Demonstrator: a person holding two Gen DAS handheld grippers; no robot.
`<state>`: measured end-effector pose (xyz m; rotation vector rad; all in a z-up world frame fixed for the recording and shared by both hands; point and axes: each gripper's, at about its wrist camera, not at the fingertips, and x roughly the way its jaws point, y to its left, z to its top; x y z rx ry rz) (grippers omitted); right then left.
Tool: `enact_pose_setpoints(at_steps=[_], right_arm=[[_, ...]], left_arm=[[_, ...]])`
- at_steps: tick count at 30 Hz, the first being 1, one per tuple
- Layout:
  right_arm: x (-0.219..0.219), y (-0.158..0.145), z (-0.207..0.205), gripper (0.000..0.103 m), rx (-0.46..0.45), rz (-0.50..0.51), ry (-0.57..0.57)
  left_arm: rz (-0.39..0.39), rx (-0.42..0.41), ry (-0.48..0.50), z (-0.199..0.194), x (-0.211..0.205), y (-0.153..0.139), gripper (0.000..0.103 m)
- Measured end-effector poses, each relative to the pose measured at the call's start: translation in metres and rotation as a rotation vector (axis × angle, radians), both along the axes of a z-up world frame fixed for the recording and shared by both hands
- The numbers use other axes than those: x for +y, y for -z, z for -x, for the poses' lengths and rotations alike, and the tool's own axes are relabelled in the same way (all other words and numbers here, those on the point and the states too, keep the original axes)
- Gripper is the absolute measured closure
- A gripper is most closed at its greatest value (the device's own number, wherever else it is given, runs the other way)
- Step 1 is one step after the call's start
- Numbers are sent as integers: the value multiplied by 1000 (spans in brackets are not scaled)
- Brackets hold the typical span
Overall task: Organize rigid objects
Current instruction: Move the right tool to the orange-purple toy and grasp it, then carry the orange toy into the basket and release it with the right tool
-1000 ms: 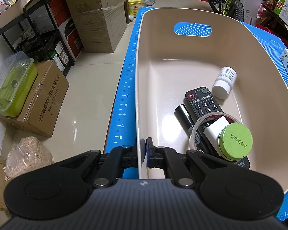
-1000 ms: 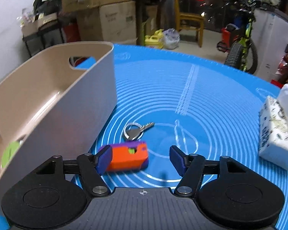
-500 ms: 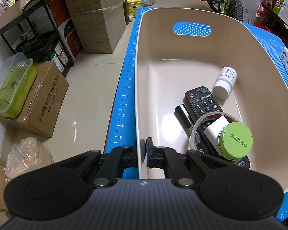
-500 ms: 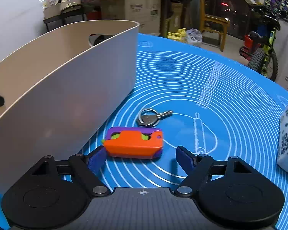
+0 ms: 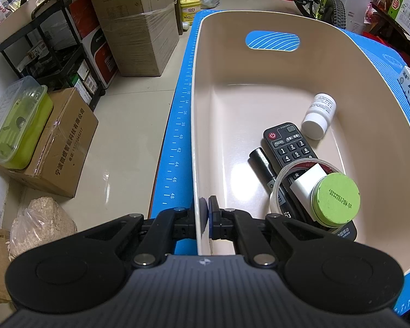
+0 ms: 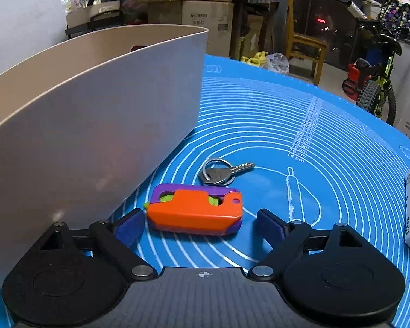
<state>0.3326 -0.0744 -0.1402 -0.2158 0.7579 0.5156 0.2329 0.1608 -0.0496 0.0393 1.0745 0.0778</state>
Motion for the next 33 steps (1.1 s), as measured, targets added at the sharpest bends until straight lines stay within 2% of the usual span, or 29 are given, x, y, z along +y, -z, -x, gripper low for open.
enact_pose_setpoints(at_steps=[3, 6, 12, 16, 23, 33], right_arm=[[-3, 3, 0, 14, -16, -29, -5], [0, 2, -1, 27, -22, -45, -39], [0, -1, -2, 27, -11, -36, -39], [-7, -9, -5, 27, -18, -41, 12], [-22, -38, -3, 28, -94, -86, 93], [-20, -80, 8, 28, -204, -180, 87]], left_arm=[[-1, 0, 1, 0, 0, 0, 96], [-2, 0, 1, 0, 0, 0, 96], [-1, 0, 1, 0, 0, 0, 96], [-2, 0, 1, 0, 0, 0, 96], [-2, 0, 2, 1, -1, 1, 96], [-2, 0, 2, 1, -1, 1, 96]])
